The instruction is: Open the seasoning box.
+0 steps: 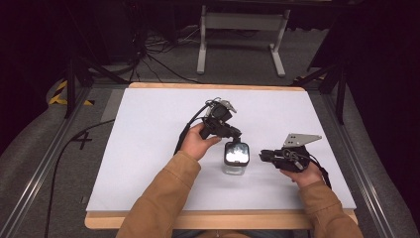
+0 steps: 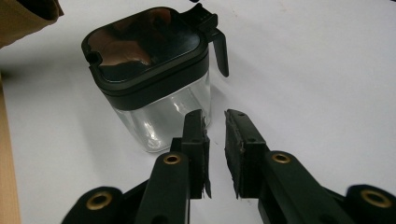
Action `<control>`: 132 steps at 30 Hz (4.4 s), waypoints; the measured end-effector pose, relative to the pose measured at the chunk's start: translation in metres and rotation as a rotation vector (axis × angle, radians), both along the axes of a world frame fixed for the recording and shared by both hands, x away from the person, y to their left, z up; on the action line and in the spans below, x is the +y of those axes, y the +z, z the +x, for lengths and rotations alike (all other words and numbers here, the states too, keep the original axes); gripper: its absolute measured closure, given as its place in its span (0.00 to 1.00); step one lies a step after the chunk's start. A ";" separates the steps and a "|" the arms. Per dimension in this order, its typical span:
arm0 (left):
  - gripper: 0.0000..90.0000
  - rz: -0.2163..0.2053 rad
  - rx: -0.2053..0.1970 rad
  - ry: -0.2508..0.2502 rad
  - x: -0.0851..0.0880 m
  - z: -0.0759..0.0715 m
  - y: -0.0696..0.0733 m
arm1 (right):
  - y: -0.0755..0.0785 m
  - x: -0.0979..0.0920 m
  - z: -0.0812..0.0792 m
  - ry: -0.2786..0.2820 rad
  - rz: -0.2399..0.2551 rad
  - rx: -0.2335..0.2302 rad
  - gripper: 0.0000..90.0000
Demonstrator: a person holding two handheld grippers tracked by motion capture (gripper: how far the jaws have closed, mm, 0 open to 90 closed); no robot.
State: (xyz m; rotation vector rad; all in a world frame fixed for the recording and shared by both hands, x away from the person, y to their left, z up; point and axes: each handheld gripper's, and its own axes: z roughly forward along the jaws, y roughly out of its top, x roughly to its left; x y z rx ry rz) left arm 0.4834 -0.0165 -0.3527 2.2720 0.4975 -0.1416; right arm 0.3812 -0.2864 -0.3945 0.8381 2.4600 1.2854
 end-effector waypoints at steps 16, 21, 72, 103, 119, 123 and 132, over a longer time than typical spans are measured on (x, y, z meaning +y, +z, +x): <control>0.99 -0.009 0.059 0.019 -0.001 0.007 -0.004 | 0.000 0.002 -0.001 0.008 0.000 -0.009 0.88; 1.00 -0.007 0.059 0.018 -0.001 0.007 -0.004 | 0.002 0.004 -0.003 0.015 -0.001 -0.011 0.88; 0.95 -0.046 -0.060 0.057 0.041 -0.073 0.050 | 0.039 0.048 -0.008 0.090 0.041 -0.097 1.00; 0.96 -0.073 -0.043 0.100 0.016 -0.045 0.035 | 0.020 0.058 -0.015 0.122 -0.022 -0.031 1.00; 0.98 -0.072 -0.062 0.149 0.014 -0.027 0.040 | 0.017 0.052 -0.018 0.127 -0.021 -0.053 1.00; 0.98 -0.074 -0.065 0.174 0.016 -0.022 0.039 | 0.016 0.052 -0.017 0.130 -0.014 -0.056 1.00; 0.99 -0.106 -0.053 0.200 0.031 -0.014 0.042 | 0.015 0.050 -0.017 0.134 0.001 -0.060 1.00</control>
